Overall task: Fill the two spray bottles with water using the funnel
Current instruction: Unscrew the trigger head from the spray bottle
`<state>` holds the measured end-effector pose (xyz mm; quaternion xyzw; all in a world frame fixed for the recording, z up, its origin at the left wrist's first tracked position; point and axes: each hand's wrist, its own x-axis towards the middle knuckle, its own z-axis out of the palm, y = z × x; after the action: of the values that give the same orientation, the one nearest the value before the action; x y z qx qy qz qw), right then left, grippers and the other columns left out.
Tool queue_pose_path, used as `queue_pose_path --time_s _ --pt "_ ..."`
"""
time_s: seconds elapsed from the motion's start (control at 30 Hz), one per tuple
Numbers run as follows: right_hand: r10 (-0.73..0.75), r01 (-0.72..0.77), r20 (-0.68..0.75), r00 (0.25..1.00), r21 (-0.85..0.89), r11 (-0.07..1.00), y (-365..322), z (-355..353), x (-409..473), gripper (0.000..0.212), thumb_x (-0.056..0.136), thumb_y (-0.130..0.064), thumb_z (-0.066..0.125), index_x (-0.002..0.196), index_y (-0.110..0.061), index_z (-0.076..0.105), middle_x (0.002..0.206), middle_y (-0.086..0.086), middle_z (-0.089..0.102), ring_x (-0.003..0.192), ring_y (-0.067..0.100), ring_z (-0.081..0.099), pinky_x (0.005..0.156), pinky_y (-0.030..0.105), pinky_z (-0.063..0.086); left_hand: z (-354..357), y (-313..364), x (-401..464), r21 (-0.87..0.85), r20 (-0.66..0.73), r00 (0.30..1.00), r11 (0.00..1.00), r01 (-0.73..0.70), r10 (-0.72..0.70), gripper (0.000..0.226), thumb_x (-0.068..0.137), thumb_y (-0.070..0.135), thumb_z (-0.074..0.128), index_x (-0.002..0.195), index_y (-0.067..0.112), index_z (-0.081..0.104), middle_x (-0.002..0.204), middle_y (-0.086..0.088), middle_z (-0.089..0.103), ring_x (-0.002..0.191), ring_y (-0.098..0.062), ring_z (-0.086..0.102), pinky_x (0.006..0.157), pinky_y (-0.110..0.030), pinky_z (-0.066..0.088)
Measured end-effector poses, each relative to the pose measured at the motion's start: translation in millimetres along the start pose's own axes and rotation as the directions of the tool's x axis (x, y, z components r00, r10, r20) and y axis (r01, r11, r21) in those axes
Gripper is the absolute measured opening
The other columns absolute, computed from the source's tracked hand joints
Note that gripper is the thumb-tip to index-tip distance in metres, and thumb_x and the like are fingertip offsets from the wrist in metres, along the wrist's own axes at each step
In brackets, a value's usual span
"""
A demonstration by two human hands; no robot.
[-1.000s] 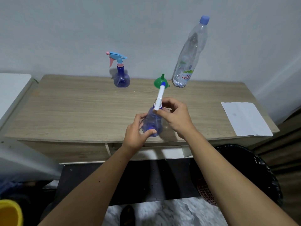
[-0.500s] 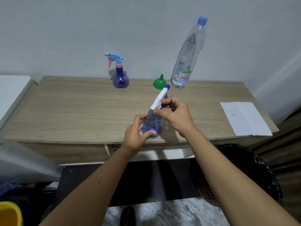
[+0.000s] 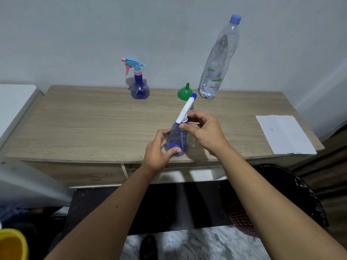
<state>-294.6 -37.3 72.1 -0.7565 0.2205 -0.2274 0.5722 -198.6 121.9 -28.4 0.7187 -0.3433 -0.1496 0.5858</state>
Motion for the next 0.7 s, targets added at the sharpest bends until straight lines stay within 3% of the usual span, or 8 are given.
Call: queue_pose_path --time_s 0.17,0.33,0.47,0.57,0.7 --pt "-0.022 0.021 -0.04 0.999 -0.034 0.999 -3 3 -2 0.028 0.082 0.001 0.084 0.108 -0.009 0.079 0.103 0.0 0.079 0.103 0.013 0.074 0.095 0.031 0.061 0 1 1 0.012 0.003 1.0 1.0 -0.014 0.014 0.064 0.083 0.018 0.093 0.136 0.018 0.056 0.132 0.003 0.071 0.121 -0.003 0.071 0.106 -0.033 0.058" --pt "-0.002 0.001 0.059 0.998 0.019 1.0 -6 -2 -1 0.024 0.086 0.001 0.081 0.109 -0.006 0.077 0.104 0.002 0.078 0.099 0.006 0.071 0.087 0.02 0.054 -1 3 1 -0.004 0.011 1.0 1.0 -0.002 0.002 0.071 0.082 0.028 0.093 0.142 0.016 0.056 0.136 0.002 0.069 0.125 -0.011 0.07 0.108 -0.035 0.057" --pt "0.023 -0.021 -0.054 0.998 0.042 0.999 -4 6 -1 0.036 0.073 -0.006 0.093 0.104 -0.009 0.076 0.1 0.003 0.077 0.096 0.012 0.071 0.084 0.023 0.059 -1 4 1 0.0 0.017 1.0 1.0 0.006 -0.006 0.068 0.08 0.03 0.091 0.139 0.024 0.058 0.135 0.007 0.07 0.125 -0.008 0.068 0.109 -0.037 0.057" --pt "-0.005 0.002 -0.122 0.993 -0.024 1.0 -4 12 0 0.033 0.073 -0.007 0.093 0.103 -0.008 0.077 0.097 0.003 0.076 0.088 0.008 0.069 0.077 0.017 0.056 -2 5 2 -0.019 0.023 1.0 1.0 0.019 -0.018 0.069 0.078 0.031 0.092 0.138 0.025 0.058 0.134 0.005 0.07 0.126 -0.01 0.068 0.11 -0.04 0.056" --pt "-0.069 0.067 -0.018 0.997 -0.115 0.991 -4 7 1 0.022 0.087 -0.002 0.081 0.108 -0.008 0.079 0.1 0.003 0.079 0.086 0.003 0.071 0.079 0.015 0.053 -4 4 4 -0.048 0.036 0.998 0.997 0.055 -0.053 0.074 0.076 0.036 0.091 0.14 0.016 0.059 0.136 0.001 0.069 0.128 -0.01 0.067 0.113 -0.042 0.055"
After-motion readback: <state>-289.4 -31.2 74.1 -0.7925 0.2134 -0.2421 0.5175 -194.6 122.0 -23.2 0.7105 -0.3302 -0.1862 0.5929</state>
